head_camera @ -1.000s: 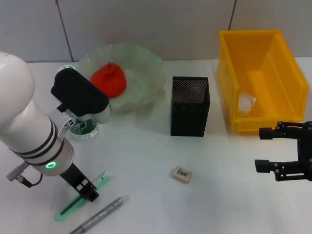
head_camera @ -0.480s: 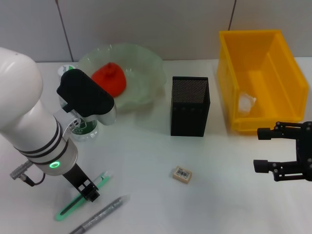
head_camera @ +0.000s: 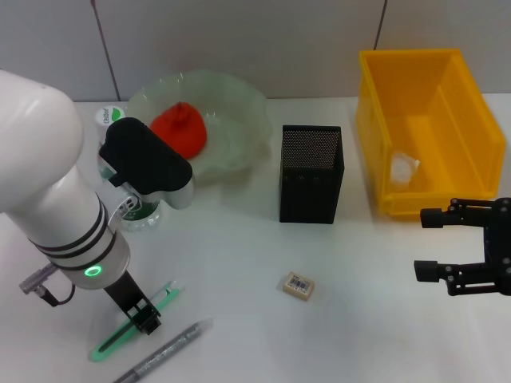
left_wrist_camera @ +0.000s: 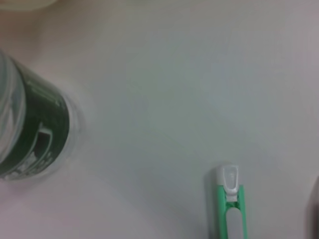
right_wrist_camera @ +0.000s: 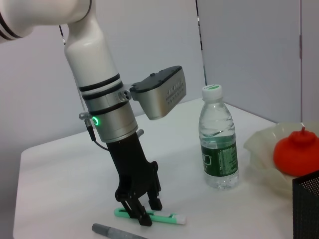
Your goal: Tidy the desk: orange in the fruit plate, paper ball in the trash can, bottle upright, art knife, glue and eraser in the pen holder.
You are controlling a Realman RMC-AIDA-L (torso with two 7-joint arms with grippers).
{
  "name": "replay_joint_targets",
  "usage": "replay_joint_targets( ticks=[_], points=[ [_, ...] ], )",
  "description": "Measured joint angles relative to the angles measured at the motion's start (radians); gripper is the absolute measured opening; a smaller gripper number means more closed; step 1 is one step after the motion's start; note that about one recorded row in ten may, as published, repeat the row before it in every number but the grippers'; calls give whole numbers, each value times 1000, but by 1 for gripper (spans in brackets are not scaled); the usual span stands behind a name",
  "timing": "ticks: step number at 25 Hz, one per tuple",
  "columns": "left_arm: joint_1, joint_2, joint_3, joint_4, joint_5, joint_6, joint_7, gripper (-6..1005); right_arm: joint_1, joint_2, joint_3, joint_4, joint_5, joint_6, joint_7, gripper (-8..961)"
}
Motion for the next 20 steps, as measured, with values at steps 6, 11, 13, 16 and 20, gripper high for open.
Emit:
replay_joint_targets(
  ticks=[6, 11, 13, 16, 20],
  points=[
    [-10, 0, 4, -4, -2, -2, 0, 409, 0, 0, 0, 1, -1, 0, 1, 801],
    [-12, 0, 5, -6, -5, -4, 0, 394, 0, 0, 0, 3, -1, 2, 3, 801],
    [-12, 0, 5, -7, -7, -4, 0, 388, 0, 0, 0, 5, -1, 8, 3, 801],
    [-12, 0, 5, -12, -10, -4, 2, 347, 4, 0, 0, 17, -1, 14, 3, 801],
    [-16, 0, 6, -29, -12, -6, 6, 270, 14, -3, 0, 36, -1, 17, 3, 801]
  ],
)
